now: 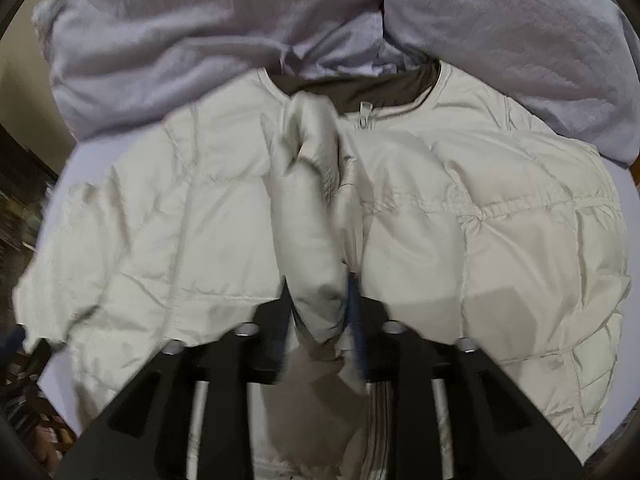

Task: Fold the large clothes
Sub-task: 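Lay the sleeve across the jacket body and open the right gripper, then grasp the other sleeve cuff with the left gripper and lift it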

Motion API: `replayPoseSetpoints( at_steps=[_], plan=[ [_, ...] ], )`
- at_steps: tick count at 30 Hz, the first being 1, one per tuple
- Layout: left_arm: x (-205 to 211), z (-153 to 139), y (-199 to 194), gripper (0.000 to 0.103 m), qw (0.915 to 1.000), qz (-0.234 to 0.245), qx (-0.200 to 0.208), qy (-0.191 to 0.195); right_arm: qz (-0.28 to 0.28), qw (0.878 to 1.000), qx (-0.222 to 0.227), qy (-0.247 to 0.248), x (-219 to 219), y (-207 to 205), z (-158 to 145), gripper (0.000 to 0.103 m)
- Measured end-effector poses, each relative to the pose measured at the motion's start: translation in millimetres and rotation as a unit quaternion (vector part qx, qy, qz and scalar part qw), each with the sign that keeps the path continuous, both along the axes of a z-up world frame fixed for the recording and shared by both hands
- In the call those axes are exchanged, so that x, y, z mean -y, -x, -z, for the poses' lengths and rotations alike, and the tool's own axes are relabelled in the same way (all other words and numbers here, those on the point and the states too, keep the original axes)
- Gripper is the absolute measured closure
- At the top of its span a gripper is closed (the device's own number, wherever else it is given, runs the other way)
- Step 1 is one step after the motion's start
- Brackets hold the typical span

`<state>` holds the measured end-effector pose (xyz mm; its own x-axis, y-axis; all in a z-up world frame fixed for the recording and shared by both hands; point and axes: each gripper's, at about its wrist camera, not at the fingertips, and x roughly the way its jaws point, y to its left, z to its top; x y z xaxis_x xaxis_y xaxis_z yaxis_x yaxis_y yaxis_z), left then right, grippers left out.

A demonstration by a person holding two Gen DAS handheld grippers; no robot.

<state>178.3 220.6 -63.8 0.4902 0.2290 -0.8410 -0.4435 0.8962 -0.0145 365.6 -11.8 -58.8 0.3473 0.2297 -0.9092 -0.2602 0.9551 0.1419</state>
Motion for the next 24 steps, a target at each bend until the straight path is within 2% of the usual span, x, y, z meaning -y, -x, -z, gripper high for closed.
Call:
replayPoseSetpoints(
  at_steps=[1, 4, 7, 10, 13, 16, 17, 21, 24],
  plan=[
    [-1, 0, -1, 0.002, 1.0000, 0.000, -0.001, 0.000, 0.007, 1.000, 0.011, -0.013, 6, 0, -7, 0.049],
    [-9, 2, -3, 0.002, 1.0000, -0.004, -0.002, 0.002, 0.036, 0.998, 0.049, -0.017, 21, -3, -21, 0.048],
    [-18, 3, -3, 0.002, 0.9999, -0.009, -0.003, 0.005, 0.080, 0.996, 0.046, -0.001, 34, -16, -17, 0.048],
    [-26, 4, -3, 0.002, 0.9999, -0.015, -0.003, 0.005, 0.110, 0.993, 0.028, 0.017, 41, -26, 0, 0.048],
    [-35, 5, -1, 0.002, 0.9997, -0.022, -0.005, 0.003, 0.104, 0.994, 0.004, 0.047, 31, -29, 22, 0.032],
    [-47, 5, 4, 0.002, 0.9995, -0.032, -0.007, 0.003, 0.067, 0.990, 0.011, 0.124, 6, -25, 48, 0.029],
    [-53, 5, 7, 0.002, 0.9993, -0.037, -0.008, 0.003, 0.062, 0.989, 0.016, 0.134, 2, -24, 51, 0.028],
    [-76, 7, 18, 0.002, 0.9983, -0.057, -0.011, 0.005, 0.065, 0.991, -0.012, 0.118, 6, -32, 49, 0.028],
    [-100, 10, 32, 0.002, 0.9967, -0.080, -0.017, 0.001, 0.066, 0.993, 0.000, 0.100, 13, -27, 37, 0.027]
  ],
)
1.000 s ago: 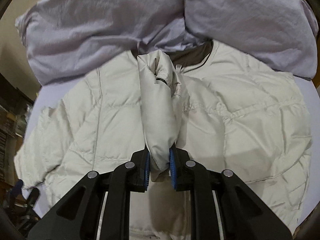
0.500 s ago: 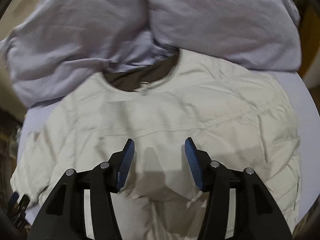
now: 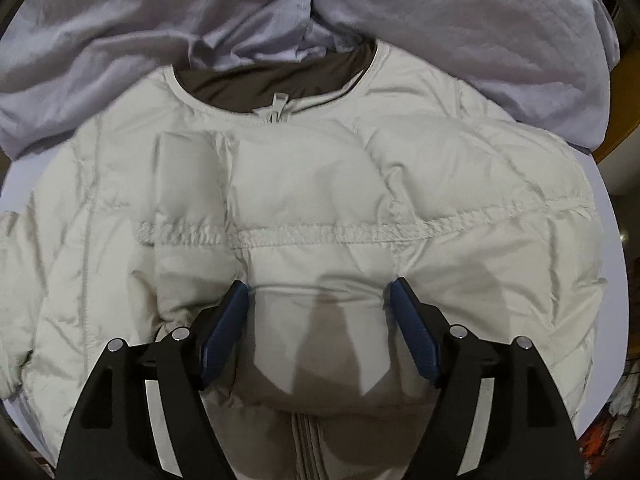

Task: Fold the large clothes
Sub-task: 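Grasp the other sleeve cuff with the left gripper and lift it, then lay the sleeve across the jacket body and open the left gripper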

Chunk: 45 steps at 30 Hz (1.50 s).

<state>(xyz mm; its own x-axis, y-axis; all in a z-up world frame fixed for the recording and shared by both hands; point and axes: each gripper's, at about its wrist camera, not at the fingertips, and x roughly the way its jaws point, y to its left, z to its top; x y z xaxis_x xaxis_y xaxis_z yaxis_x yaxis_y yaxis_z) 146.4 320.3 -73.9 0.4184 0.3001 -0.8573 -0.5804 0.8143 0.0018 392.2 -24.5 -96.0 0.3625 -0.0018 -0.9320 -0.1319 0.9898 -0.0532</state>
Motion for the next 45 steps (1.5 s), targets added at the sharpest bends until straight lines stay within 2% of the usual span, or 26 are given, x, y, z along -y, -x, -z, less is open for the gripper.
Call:
replayPoseSetpoints(
  at_steps=[3, 11, 15, 19, 22, 23, 25, 26, 28, 31, 34, 39, 42, 45],
  plan=[
    [-25, 4, 15, 0.002, 0.9996, -0.028, -0.006, -0.003, -0.003, 1.000, 0.024, -0.005, 5, 11, -9, 0.024],
    [-86, 21, 51, 0.002, 0.9946, -0.100, -0.026, 0.005, -0.008, 0.999, 0.048, -0.014, 8, 33, -29, 0.024],
    [-104, 33, 64, 0.006, 0.9918, -0.121, -0.025, 0.033, -0.012, 0.998, 0.053, -0.015, 9, 38, -33, 0.024],
    [-116, 50, 78, 0.010, 0.9851, -0.147, -0.009, 0.089, -0.011, 0.998, 0.056, -0.016, 14, 44, -35, 0.024],
    [-111, 46, 78, 0.013, 0.9853, -0.152, -0.003, 0.078, -0.009, 0.998, 0.055, -0.017, 21, 49, -36, 0.024],
    [-108, 44, 77, 0.017, 0.9856, -0.152, 0.000, 0.074, -0.008, 0.998, 0.055, -0.017, 22, 51, -36, 0.024],
    [-106, 40, 75, 0.040, 0.9857, -0.152, 0.008, 0.072, -0.007, 0.998, 0.054, -0.018, 27, 54, -36, 0.024],
    [-106, 38, 74, 0.047, 0.9852, -0.152, 0.014, 0.077, -0.006, 0.998, 0.054, -0.018, 29, 55, -36, 0.024],
    [-107, 34, 73, 0.071, 0.9832, -0.157, 0.024, 0.089, -0.005, 0.998, 0.054, -0.019, 34, 57, -35, 0.024],
    [-103, 21, 68, 0.085, 0.9809, -0.165, 0.039, 0.095, -0.003, 0.998, 0.059, -0.019, 43, 60, -37, 0.024],
    [-95, 1, 58, 0.087, 0.9812, -0.158, 0.066, 0.089, -0.002, 0.998, 0.065, -0.018, 54, 62, -40, 0.024],
    [-64, -51, 24, 0.088, 0.9826, -0.116, 0.122, 0.080, 0.003, 0.997, 0.078, -0.021, 78, 61, -46, 0.024],
    [-30, -84, -3, 0.088, 0.9830, -0.071, 0.152, 0.075, 0.004, 0.996, 0.085, -0.020, 92, 60, -49, 0.024],
    [8, -102, -33, 0.089, 0.9840, -0.033, 0.161, 0.070, 0.010, 0.996, 0.088, -0.022, 115, 57, -50, 0.024]
  ],
)
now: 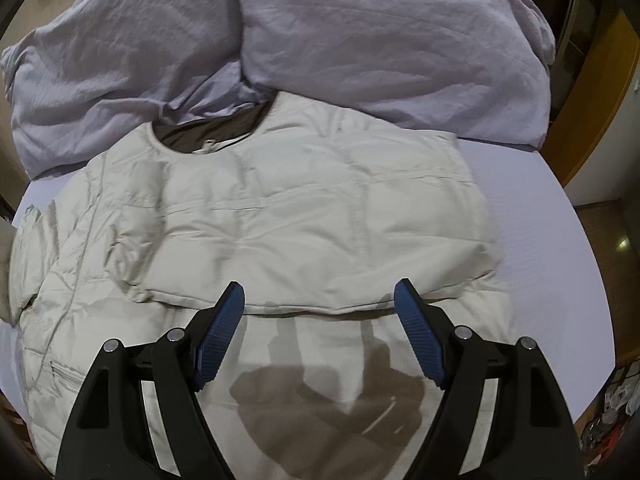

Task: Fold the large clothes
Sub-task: 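Lay the sleeve across the jacket body and open the left gripper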

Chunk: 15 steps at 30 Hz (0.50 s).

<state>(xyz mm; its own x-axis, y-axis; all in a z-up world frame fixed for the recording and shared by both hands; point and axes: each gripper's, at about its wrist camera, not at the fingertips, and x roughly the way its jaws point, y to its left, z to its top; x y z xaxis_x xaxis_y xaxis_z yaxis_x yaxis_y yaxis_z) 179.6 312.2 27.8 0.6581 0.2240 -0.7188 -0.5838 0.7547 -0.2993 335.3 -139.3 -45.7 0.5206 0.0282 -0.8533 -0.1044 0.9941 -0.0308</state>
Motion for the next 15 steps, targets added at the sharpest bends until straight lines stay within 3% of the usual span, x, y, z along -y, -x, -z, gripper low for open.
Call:
replayPoseSetpoints(
  at_steps=[10, 15],
  plan=[
    [138, -27, -96, 0.089, 0.9909, 0.129, 0.038, 0.003, 0.028, 1.000, -0.005, -0.010, 76, -12, 3, 0.024],
    [205, -19, -137, 0.089, 0.9819, 0.188, 0.024, 0.009, 0.026, 1.000, -0.009, -0.014, 98, -14, 6, 0.024]
  ],
)
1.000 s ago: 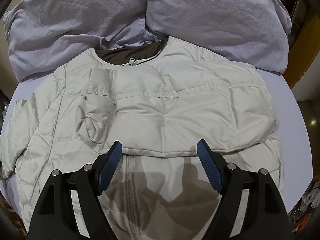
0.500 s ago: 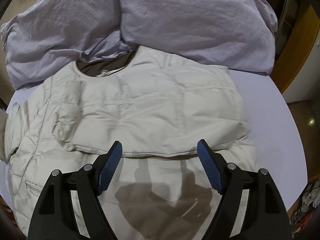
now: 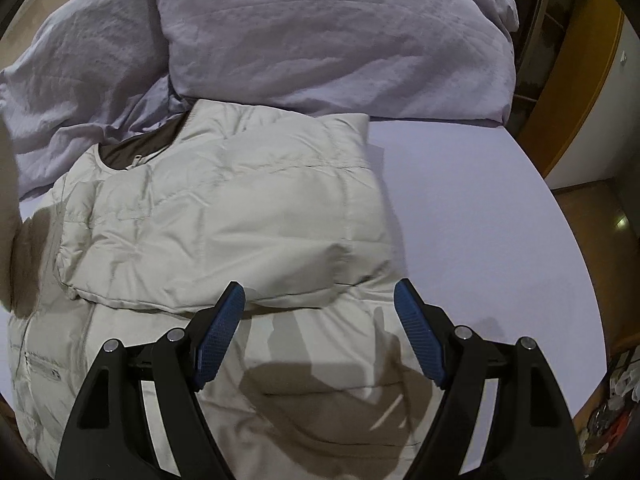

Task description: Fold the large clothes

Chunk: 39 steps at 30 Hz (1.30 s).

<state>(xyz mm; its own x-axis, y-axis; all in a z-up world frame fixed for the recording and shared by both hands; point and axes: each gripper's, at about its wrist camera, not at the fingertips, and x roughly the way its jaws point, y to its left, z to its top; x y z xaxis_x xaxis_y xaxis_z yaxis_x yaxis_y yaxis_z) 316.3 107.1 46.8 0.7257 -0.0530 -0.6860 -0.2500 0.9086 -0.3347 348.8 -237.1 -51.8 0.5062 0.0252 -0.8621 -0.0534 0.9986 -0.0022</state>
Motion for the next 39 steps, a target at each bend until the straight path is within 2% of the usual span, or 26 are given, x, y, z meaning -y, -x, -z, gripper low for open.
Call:
replayPoseSetpoints(
  at_steps=[7, 11, 14, 16, 18, 19, 25, 30, 32, 36, 39],
  plan=[
    [64, 43, -32, 0.089, 0.9970, 0.043, -0.062, -0.018, -0.002, 1.000, -0.008, -0.009, 22, 2, 5, 0.024],
    [92, 71, -45, 0.086, 0.9916, 0.057, -0.110, -0.037, -0.004, 1.000, -0.014, -0.013, 26, 4, 9, 0.024],
    [100, 83, -44, 0.074, 0.9876, 0.069, -0.132, -0.049, -0.007, 1.000, -0.017, -0.015, 29, 5, 11, 0.024],
    [102, 82, -42, 0.059, 0.9875, 0.074, -0.129, -0.053, -0.008, 1.000, -0.017, -0.016, 32, 6, 11, 0.024],
    [103, 79, -41, 0.049, 0.9882, 0.072, -0.121, -0.062, -0.008, 1.000, -0.018, -0.017, 35, 6, 12, 0.024],
    [103, 77, -41, 0.048, 0.9885, 0.068, -0.117, -0.067, -0.008, 1.000, -0.018, -0.018, 36, 6, 12, 0.024],
    [98, 74, -50, 0.047, 0.9883, 0.050, -0.119, -0.081, -0.006, 1.000, -0.020, -0.023, 42, 3, 13, 0.024],
    [104, 99, -59, 0.048, 0.9842, 0.054, -0.148, -0.081, -0.008, 0.999, -0.019, -0.025, 44, 0, 14, 0.024],
    [110, 114, -63, 0.053, 0.9816, 0.063, -0.164, -0.075, -0.008, 0.999, -0.019, -0.025, 45, 0, 13, 0.024],
    [124, 133, -70, 0.053, 0.9764, 0.067, -0.179, -0.099, -0.008, 0.999, -0.024, -0.023, 49, -2, 14, 0.024],
    [126, 141, -78, 0.054, 0.9743, 0.065, -0.189, -0.104, -0.006, 0.999, -0.025, -0.022, 52, -2, 15, 0.024]
  ],
)
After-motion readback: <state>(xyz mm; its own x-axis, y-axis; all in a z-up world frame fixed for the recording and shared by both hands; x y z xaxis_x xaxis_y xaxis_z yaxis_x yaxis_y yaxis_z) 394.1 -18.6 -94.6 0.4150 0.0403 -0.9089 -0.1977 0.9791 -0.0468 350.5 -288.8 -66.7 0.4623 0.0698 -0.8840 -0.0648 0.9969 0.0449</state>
